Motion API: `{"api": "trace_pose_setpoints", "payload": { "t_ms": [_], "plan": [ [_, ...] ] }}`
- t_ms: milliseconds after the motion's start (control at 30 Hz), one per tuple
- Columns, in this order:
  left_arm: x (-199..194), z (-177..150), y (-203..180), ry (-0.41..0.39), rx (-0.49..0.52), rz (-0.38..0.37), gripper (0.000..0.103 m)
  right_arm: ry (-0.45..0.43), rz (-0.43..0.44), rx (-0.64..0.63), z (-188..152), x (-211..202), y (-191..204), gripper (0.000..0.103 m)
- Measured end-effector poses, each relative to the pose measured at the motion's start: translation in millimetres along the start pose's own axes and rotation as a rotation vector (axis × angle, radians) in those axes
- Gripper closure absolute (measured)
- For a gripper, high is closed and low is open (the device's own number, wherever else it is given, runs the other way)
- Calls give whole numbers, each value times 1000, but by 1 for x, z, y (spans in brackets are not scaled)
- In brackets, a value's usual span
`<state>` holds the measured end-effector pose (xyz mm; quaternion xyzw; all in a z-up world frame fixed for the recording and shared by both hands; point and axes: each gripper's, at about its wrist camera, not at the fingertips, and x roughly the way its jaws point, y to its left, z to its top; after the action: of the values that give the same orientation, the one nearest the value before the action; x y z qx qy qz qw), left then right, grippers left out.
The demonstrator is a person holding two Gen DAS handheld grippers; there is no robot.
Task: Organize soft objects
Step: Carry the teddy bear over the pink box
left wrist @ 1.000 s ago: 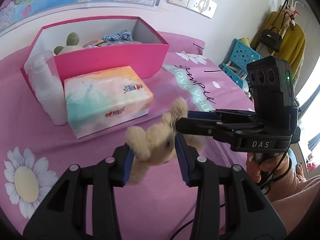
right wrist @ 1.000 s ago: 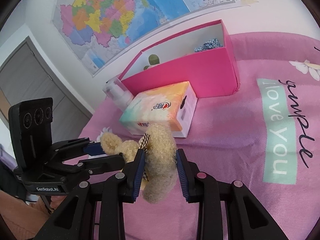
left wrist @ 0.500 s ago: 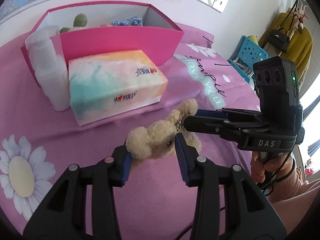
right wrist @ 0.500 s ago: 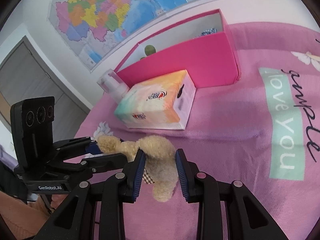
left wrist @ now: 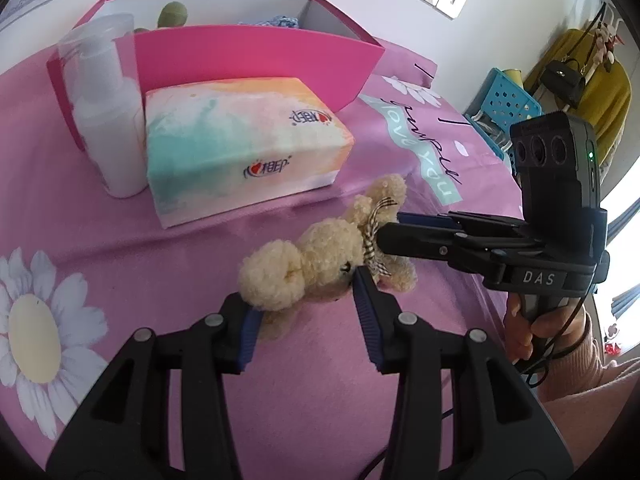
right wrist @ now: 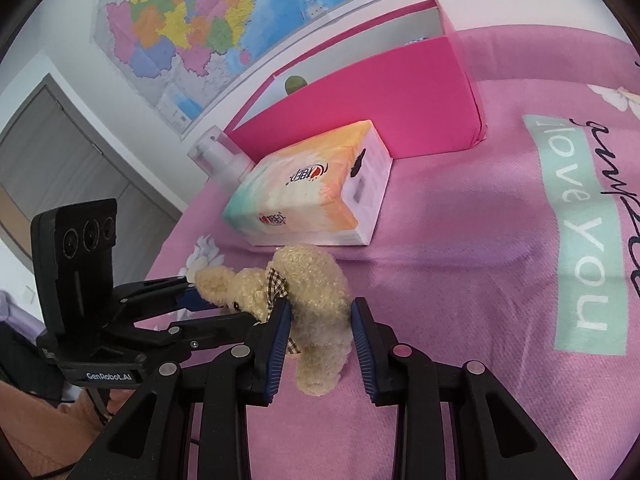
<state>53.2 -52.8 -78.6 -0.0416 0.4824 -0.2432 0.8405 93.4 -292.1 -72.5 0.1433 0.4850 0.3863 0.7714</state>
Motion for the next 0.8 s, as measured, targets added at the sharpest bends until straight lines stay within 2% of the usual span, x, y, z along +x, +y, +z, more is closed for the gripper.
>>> {"api": "trace_pose_setpoints", "payload": {
  "t_ms": [267,367,467,800],
  "plan": [
    [-1,-4,0,0,-9,18,58,-2,3,9,0,2,0,77],
    [-1,-3,-1,2,-14,7,68,-2,3,19,0,2,-1,77],
    [-4,-3,-4,-3,-5,19,70,-1,0,20,0,1,0,77],
    [-14,5,-14,-32,28,13,70,-21,-2,9,2,-9,6,77]
  ]
}}
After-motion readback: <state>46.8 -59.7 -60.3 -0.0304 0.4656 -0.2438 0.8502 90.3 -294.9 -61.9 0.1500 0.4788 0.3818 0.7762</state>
